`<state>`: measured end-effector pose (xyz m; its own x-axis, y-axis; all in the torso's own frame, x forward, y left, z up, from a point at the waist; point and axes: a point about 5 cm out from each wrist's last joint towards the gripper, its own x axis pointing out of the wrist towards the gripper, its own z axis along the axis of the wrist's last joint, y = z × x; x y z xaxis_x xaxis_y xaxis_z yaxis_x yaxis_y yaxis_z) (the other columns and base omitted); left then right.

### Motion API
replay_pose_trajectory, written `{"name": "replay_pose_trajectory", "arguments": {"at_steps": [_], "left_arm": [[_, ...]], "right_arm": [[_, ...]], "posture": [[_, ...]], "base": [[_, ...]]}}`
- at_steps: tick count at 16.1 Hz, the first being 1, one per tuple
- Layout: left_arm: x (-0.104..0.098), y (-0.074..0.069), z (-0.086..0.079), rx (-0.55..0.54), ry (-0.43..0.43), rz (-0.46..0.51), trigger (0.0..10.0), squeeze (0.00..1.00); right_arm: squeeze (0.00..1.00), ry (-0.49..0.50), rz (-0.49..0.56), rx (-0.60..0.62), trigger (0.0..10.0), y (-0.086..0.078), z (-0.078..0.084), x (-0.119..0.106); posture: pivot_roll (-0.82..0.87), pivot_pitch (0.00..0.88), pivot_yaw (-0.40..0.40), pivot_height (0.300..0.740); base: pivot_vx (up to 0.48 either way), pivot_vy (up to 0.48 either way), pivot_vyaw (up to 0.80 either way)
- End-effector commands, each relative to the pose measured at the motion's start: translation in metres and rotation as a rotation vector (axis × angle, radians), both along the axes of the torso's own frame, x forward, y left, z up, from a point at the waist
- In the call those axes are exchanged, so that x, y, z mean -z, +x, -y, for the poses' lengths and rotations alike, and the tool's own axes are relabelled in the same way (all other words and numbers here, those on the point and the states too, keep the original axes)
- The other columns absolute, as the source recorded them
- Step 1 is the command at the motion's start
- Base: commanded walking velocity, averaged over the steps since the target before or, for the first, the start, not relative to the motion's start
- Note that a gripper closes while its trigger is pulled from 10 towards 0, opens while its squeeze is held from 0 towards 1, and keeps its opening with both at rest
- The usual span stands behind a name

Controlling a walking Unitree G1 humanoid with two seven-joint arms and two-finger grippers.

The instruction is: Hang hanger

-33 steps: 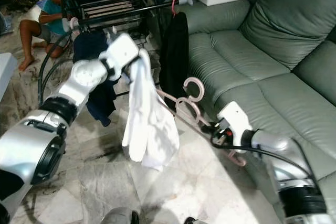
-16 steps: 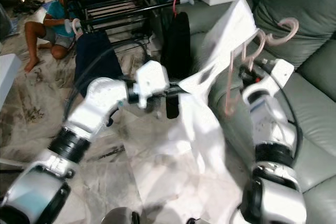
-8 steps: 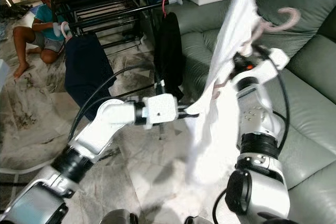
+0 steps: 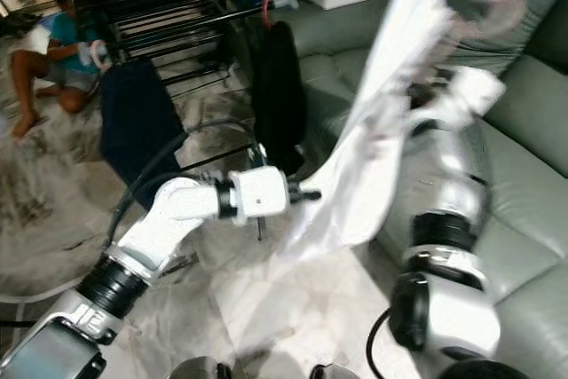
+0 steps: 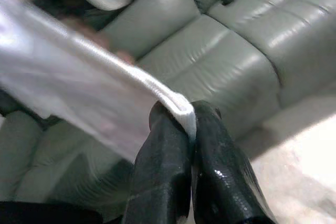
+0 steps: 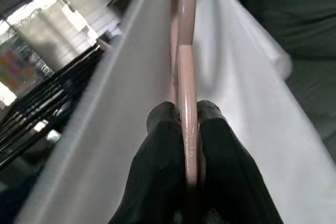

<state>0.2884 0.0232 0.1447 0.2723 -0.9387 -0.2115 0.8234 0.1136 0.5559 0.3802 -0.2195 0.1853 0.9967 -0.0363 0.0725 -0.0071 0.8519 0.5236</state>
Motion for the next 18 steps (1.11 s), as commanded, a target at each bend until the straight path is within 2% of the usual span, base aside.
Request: {"name": "replay_pose_trajectory", "arguments": {"at_steps": [1,2,3,4,5,6,7,8,10,11,13,14,15,17,18], "left_arm": [[0.006,-0.001,-0.003,-0.003,0.025,0.005,10.0,0.00],[0.004,0.000,-0.002,-0.014,0.012,0.014,10.0,0.00],[0.003,0.001,0.000,-0.024,0.002,0.022,10.0,0.00],[0.003,0.001,0.000,-0.024,0.002,0.024,10.0,0.00],[0.004,0.001,0.001,-0.025,0.006,0.020,10.0,0.00],[0.008,0.001,0.001,-0.042,0.002,-0.022,10.0,0.00],[0.010,0.001,0.001,-0.048,-0.009,-0.053,10.0,0.47],[0.012,0.000,0.002,-0.051,-0.011,-0.068,10.0,1.00],[0.018,-0.004,0.002,-0.036,0.005,-0.080,10.0,1.00],[0.022,-0.004,0.001,-0.042,0.019,-0.083,10.0,1.00],[0.025,-0.003,-0.002,-0.053,0.029,-0.090,10.0,1.00],[0.027,-0.001,-0.008,-0.067,0.037,-0.095,10.0,1.00],[0.028,0.000,-0.012,-0.081,0.047,-0.095,10.0,1.00],[0.031,0.010,-0.032,-0.177,0.070,-0.069,10.0,1.00],[0.029,0.015,-0.042,-0.228,0.055,-0.067,10.0,1.00]], "right_arm": [[0.00,0.171,0.166,0.243,10.0,0.000,0.034,-0.037],[0.00,0.286,0.114,0.286,10.0,0.001,0.039,-0.029],[0.00,0.354,0.103,0.198,10.0,0.006,0.028,-0.028],[0.00,0.290,0.146,0.080,10.0,0.008,0.014,-0.036],[0.00,0.196,0.262,-0.056,10.0,0.005,-0.002,-0.055],[0.00,0.100,0.312,-0.108,10.0,0.003,-0.012,-0.064],[0.00,-0.033,0.338,-0.135,10.0,0.000,-0.019,-0.066],[0.00,-0.102,0.348,-0.155,10.0,-0.002,-0.024,-0.065],[0.00,-0.212,0.385,-0.225,10.0,-0.009,-0.037,-0.065],[0.00,-0.314,0.414,-0.306,10.0,-0.019,-0.050,-0.063],[0.00,-0.384,0.433,-0.356,10.0,-0.026,-0.058,-0.060],[0.00,-0.458,0.448,-0.415,10.0,-0.035,-0.064,-0.055],[0.00,-0.490,0.452,-0.441,10.0,-0.039,-0.066,-0.052],[0.00,-0.585,0.415,-0.517,10.0,-0.050,-0.063,-0.038],[0.00,-0.628,0.387,-0.549,10.0,-0.056,-0.058,-0.029]], "posture": [[-0.01,0.000,0.023,0.740],[-0.01,0.000,0.023,0.740],[-0.02,0.000,0.026,0.740],[-0.02,0.000,0.026,0.740],[-0.02,0.000,0.026,0.740],[-0.02,0.000,0.026,0.740],[-0.02,0.000,0.026,0.740],[-0.02,0.000,0.020,0.740],[-0.02,0.000,0.018,0.740],[-0.02,0.000,0.018,0.740],[-0.02,0.000,0.018,0.740],[-0.02,0.000,0.016,0.740],[-0.02,0.000,0.016,0.740],[-0.02,0.000,0.014,0.740],[-0.02,0.000,0.015,0.740]], "base": [[0.000,0.000,0.00],[0.000,0.000,0.00],[0.000,0.000,0.00],[0.000,0.000,0.00],[0.000,0.000,0.00],[0.000,0.000,0.00],[0.000,0.000,0.00],[0.000,0.000,0.00],[0.000,0.000,0.00],[0.000,0.000,0.00],[0.000,0.000,0.00],[0.000,0.000,0.00],[0.000,0.000,0.00],[0.000,0.000,0.00],[0.000,0.000,0.00]]}}
